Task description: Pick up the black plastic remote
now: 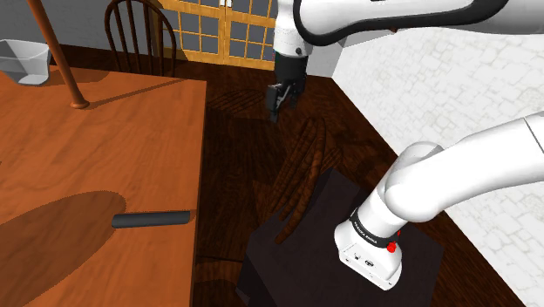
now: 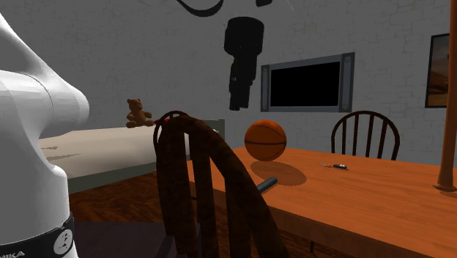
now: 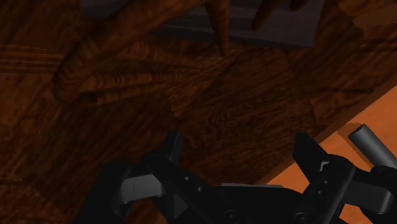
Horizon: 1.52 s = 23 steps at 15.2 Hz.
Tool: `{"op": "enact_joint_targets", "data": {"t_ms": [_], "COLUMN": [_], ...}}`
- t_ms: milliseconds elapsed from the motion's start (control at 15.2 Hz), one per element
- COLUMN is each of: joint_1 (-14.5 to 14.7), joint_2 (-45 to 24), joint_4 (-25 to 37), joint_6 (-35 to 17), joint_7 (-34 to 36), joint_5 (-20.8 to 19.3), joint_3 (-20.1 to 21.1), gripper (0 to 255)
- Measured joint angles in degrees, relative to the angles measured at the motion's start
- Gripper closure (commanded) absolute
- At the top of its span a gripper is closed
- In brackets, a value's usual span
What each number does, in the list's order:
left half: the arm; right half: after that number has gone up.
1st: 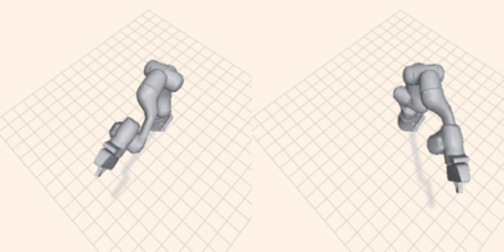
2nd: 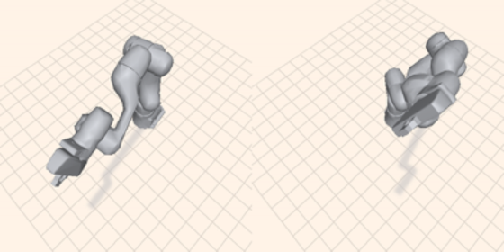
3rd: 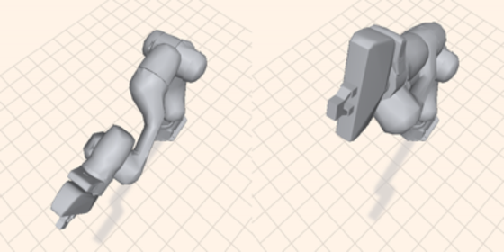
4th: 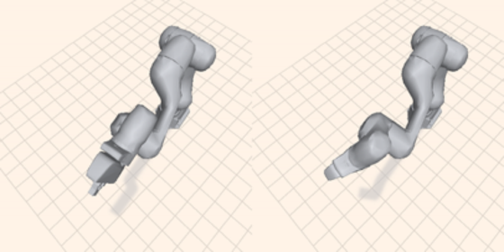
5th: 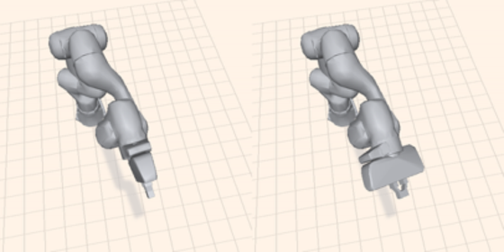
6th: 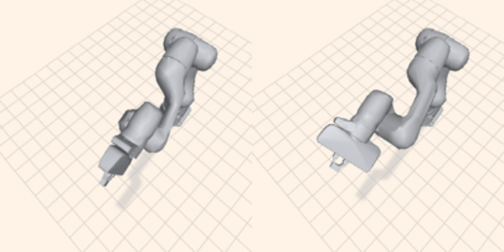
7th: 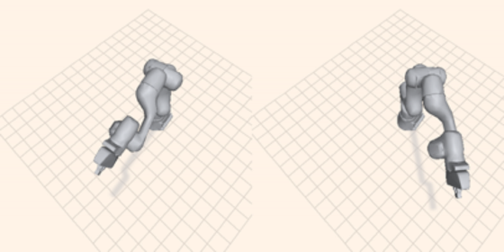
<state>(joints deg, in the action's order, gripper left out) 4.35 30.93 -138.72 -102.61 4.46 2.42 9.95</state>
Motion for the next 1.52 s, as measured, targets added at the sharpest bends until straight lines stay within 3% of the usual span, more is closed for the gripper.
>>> {"op": "enact_joint_targets", "data": {"t_ms": [396,858,1518], "joint_1": [2.7,5.1,9.9], "joint_2": [-9.7,-22.5,-42.2], "joint_4": [1.0,6.1,17.4], "joint_6": [-9.9,-18.8,-27.3], "joint_7": [-0.2,0.5,4.1], "joint_5": [0.1,-2.8,-12.9], "joint_3": [4.2,8.7,12.9], "gripper": [0,0,0]}}
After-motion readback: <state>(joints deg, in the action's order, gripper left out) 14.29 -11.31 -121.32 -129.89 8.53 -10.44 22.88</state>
